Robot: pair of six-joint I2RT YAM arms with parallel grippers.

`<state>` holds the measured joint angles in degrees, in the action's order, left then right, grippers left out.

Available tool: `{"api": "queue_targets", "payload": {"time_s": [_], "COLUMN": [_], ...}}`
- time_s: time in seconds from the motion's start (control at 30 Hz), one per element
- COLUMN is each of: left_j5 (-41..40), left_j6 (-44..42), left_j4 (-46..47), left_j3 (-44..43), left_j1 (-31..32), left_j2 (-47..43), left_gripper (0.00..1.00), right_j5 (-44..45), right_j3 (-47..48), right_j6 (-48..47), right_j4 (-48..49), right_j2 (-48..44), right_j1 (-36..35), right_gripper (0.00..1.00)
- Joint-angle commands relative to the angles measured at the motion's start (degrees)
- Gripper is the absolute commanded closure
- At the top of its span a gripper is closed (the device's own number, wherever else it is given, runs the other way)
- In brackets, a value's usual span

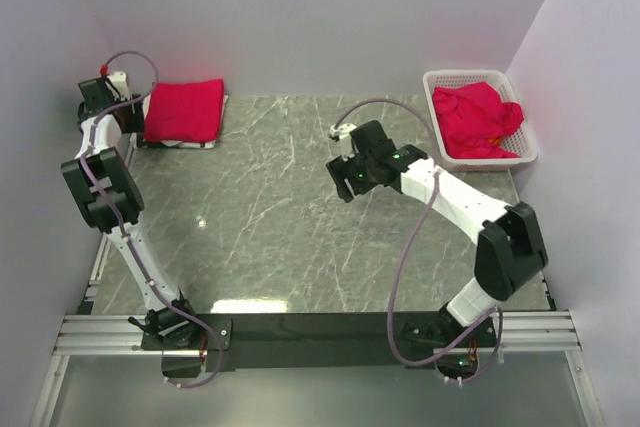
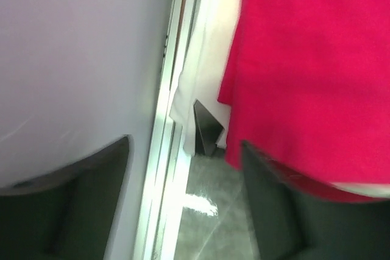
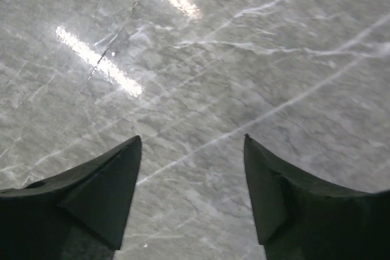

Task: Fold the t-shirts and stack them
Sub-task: Neatly place the folded tshirt to the corner

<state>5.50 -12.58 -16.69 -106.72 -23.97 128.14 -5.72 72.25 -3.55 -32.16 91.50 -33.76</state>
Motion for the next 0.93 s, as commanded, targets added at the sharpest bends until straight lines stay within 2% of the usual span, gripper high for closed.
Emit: {"api": "queue_targets", "payload": {"time_s": [0.0,0.03,0.07,0.23,0.33,0.43,0.47,0.67,0.77,0.9], "left_j5": [4.24,5.48,8.27,9.00,12.34,10.16,8.93,8.03,8.84,8.83], "left_j6": [0.71,0.80,1.15,2.47,2.82,3.00,3.09,3.08,3.61,4.75], "left_j4": [-3.68,-4.75,-5.63,-13.88,-16.44,-15.92,-14.35,-10.82,-9.34,-7.66], "left_j3": [-0.77,-0.60,-0.25,1.15,5.10,12.91,18.07,36.02,43.05,47.21], "left_j1": [0.41,0.50,0.93,4.45,6.47,10.42,12.87,19.91,21.50,22.03], "left_j2": [-13.06,-14.65,-16.24,-25.12,-30.39,-36.10,-37.59,-46.65,-49.99,-52.72], "left_gripper": [0.17,0.01,0.01,0.01,0.01,0.01,0.00,0.01,0.01,0.01], "right_j5": [1.59,1.24,0.89,-1.66,-3.60,-5.88,-6.23,-7.12,-8.08,-7.91], "right_j3": [-1.66,-2.02,-2.81,-5.36,-7.55,-10.37,-11.77,-18.62,-21.17,-22.33], "right_j6": [-1.02,-1.02,-0.93,-0.05,0.74,1.79,2.05,0.48,-0.49,-0.14], "right_j4": [1.66,1.58,1.75,1.31,1.31,0.96,0.35,-0.53,-0.36,-0.18], "right_j2": [-6.94,-8.00,-10.01,-16.17,-20.13,-22.86,-23.30,-24.36,-24.97,-26.02], "right_j1": [3.24,4.30,5.36,13.43,17.40,22.15,23.72,26.11,26.38,26.46], "right_gripper": [0.24,0.23,0.21,0.17,0.15,0.13,0.13,0.13,0.13,0.13]}}
